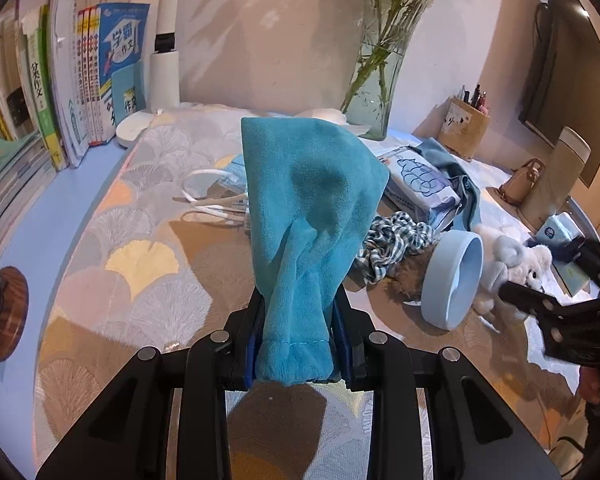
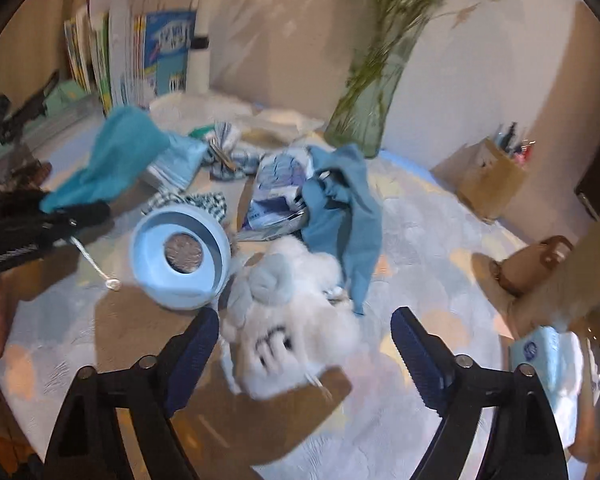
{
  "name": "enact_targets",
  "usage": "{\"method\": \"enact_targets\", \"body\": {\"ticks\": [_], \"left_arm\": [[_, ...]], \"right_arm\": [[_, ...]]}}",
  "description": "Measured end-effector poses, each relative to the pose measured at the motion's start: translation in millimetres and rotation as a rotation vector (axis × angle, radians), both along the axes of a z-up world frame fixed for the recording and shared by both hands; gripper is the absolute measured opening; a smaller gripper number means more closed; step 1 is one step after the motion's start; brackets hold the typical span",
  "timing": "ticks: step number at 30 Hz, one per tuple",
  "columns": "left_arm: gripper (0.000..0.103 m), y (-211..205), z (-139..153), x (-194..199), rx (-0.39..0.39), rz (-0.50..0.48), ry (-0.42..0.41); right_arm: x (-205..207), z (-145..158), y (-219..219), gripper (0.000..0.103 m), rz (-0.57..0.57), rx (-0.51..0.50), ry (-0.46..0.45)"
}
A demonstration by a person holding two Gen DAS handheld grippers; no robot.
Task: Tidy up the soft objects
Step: 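Grasp the white plush bunny with the right gripper while the left holds the towel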
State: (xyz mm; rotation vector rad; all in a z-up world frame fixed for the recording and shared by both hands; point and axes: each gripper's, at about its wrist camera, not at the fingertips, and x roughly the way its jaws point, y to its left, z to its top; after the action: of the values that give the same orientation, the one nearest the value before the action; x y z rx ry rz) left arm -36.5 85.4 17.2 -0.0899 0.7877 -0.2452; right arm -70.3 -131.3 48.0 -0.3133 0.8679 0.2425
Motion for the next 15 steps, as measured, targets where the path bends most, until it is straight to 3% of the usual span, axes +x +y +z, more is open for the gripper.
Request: {"method": "enact_targets", "body": {"ticks": [1, 2, 5, 9, 11, 13, 15], "left_arm": [[0.027, -0.8, 0.1, -0.3, 0.007, 0.003, -0.001], [0.027, -1.8, 0.3, -1.2, 0.013, 0.006, -0.004], [0.027, -3.8, 0.8, -2.4, 0.031, 0.009, -0.011], [0.027, -6.8, 0.0, -1.2, 0.055, 0.008, -0.005], [0.027, -6.1, 0.3, -1.5, 0.052, 0.004, -0.007], [0.027, -5.3, 0.1, -1.8, 0.047, -0.002, -0.002], [0.027, -5.3, 0.4, -3.9, 0.047, -0.01, -0.004]], "right_arm": [[2.9, -4.1, 2.7, 0.051, 0.02, 0.011, 0.023], [2.2, -5.3, 2.8, 0.045, 0.027, 0.026, 0.032], [-12.7, 3.6, -8.3, 0.036, -0.024, 0.084, -0.021], [-40.9, 20.8, -52.1, 0.036, -0.182, 0.267, 0.003], [-54.4, 16.2, -83.0, 0.037, -0.262, 0.388, 0.064], [-62.8, 1.9, -102.4, 0.037, -0.31, 0.448, 0.142], [-71.5, -12.9, -116.4, 0.05, -0.387, 0.453, 0.189]]}}
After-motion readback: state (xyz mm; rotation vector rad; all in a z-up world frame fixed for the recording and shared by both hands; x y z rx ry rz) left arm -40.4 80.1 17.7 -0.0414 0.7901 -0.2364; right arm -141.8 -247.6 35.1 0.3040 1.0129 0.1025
